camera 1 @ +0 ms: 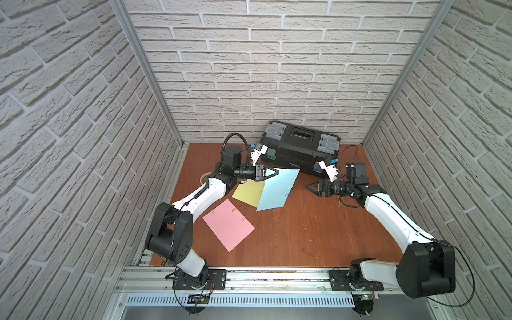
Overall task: Unclip the paperclips from the documents
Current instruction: Adjust the document.
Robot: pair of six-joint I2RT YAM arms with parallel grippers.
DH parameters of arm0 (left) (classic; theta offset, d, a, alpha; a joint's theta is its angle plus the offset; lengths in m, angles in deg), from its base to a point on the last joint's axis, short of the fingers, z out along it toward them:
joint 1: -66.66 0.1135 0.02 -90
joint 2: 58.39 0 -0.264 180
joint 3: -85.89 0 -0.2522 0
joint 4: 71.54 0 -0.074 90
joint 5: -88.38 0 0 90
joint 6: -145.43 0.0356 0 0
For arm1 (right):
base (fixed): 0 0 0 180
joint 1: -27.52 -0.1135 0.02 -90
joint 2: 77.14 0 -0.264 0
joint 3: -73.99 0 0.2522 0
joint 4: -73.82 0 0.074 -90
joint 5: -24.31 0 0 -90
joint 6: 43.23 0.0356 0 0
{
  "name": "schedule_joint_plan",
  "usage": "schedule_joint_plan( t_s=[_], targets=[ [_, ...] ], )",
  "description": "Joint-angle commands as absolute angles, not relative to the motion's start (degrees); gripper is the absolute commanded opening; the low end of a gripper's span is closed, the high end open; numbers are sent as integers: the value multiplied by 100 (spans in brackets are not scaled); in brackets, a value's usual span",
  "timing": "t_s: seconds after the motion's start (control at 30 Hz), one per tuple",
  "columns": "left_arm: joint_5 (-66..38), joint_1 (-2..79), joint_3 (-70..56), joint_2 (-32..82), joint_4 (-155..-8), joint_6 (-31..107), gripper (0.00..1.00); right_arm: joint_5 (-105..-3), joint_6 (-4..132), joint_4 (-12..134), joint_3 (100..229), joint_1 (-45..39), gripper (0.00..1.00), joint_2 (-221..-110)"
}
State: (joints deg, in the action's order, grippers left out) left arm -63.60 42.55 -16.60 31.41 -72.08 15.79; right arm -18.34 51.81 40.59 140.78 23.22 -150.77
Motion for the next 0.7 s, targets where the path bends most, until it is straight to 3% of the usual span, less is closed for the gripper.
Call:
schedule_joint_plan(
  t_s=[0.0, 0.53, 0.67],
  targets=[
    [-6697, 4282, -1657, 2866, -7158, 1692, 0, -902, 4829, 4824, 13978, 2001, 78, -15117],
    [-7033, 4272, -1550, 2398, -7853, 2037, 0, 119, 5932, 7419, 13855, 1532, 79, -15877],
    [-7042, 4272, -1518, 2432, -7836, 2056, 0, 319, 5959, 7450, 13922, 1395, 75, -15928]
  ],
)
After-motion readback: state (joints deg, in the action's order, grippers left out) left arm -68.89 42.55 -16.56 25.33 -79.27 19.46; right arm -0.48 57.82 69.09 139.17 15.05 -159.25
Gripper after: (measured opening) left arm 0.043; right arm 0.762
